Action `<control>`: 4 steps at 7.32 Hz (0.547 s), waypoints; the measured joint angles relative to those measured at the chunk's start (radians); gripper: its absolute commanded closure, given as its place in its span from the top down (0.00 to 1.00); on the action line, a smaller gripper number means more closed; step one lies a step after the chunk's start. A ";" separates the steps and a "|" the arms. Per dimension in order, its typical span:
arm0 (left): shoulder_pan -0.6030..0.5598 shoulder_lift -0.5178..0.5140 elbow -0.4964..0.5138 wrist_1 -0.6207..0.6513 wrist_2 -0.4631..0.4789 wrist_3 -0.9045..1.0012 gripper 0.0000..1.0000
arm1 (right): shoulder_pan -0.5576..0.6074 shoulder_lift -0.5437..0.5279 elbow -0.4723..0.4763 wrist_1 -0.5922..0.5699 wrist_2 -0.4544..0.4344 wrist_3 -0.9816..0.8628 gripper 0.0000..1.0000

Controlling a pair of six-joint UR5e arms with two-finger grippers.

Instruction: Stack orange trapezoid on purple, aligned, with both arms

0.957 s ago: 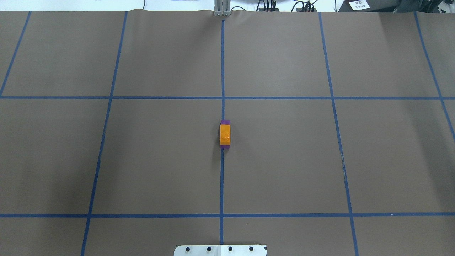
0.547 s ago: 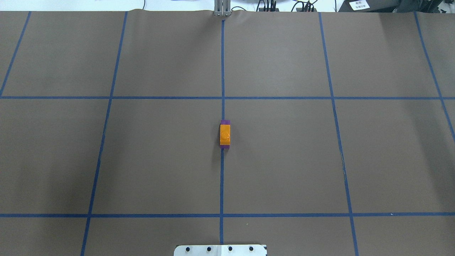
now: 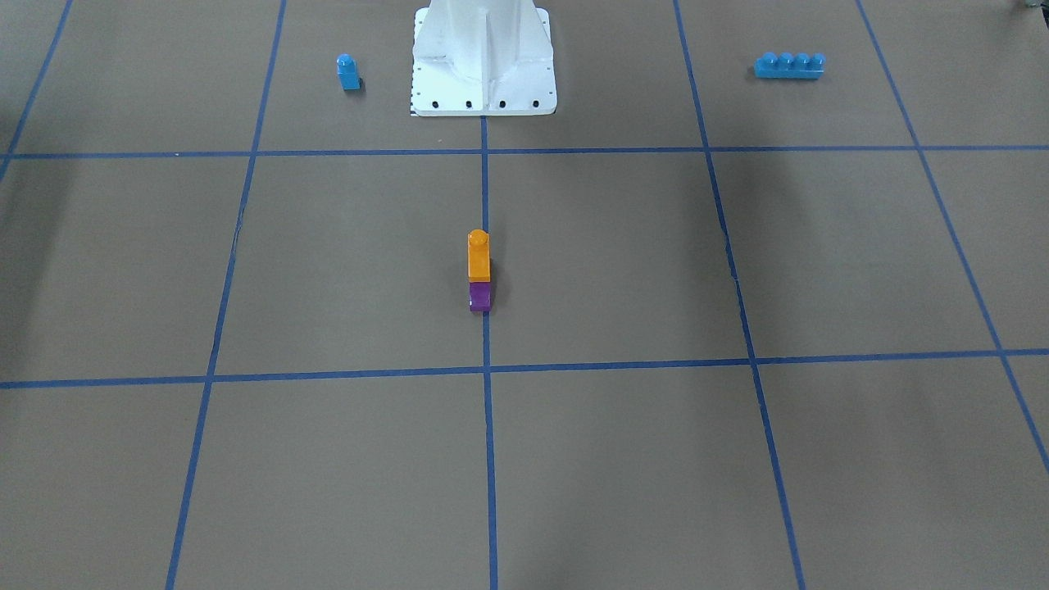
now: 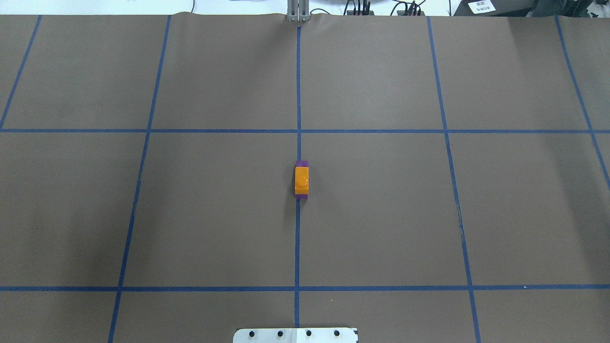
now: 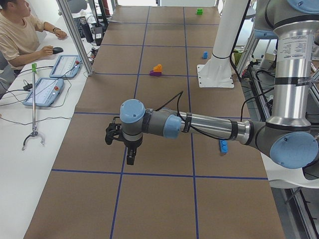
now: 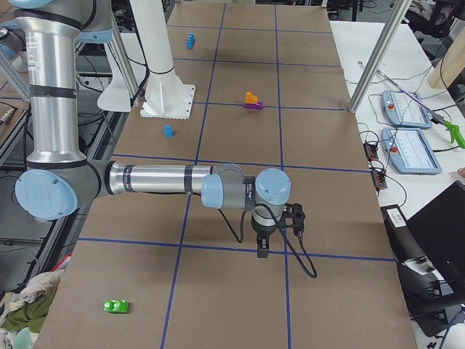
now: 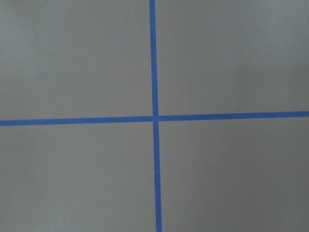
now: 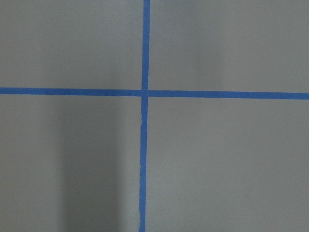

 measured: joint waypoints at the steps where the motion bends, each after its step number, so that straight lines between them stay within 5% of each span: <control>1: 0.000 0.002 -0.001 -0.005 0.001 -0.002 1.00 | 0.000 0.008 -0.005 0.000 0.000 0.002 1.00; 4: 0.000 0.003 -0.005 -0.007 0.002 -0.002 1.00 | 0.000 0.029 -0.017 0.000 -0.001 0.007 1.00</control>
